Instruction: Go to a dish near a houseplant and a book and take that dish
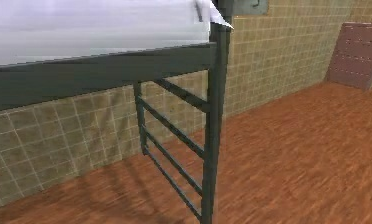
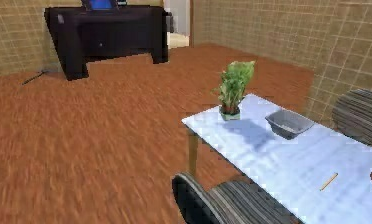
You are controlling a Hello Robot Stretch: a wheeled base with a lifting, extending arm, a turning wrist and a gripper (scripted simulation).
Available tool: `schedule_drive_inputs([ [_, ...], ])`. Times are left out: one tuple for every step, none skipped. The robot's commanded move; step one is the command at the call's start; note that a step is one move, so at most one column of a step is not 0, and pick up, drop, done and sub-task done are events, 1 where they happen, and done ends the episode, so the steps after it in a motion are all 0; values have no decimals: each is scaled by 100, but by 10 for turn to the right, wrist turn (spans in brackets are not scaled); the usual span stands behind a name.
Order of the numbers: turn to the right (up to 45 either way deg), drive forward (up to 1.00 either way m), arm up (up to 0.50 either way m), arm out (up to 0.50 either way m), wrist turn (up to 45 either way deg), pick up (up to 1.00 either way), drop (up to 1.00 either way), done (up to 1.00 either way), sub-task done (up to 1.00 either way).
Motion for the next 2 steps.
schedule_drive_inputs([
  [450,0,0,0,0,0,0,0,0],
  [60,0,0,0,0,0,0,0,0],
])
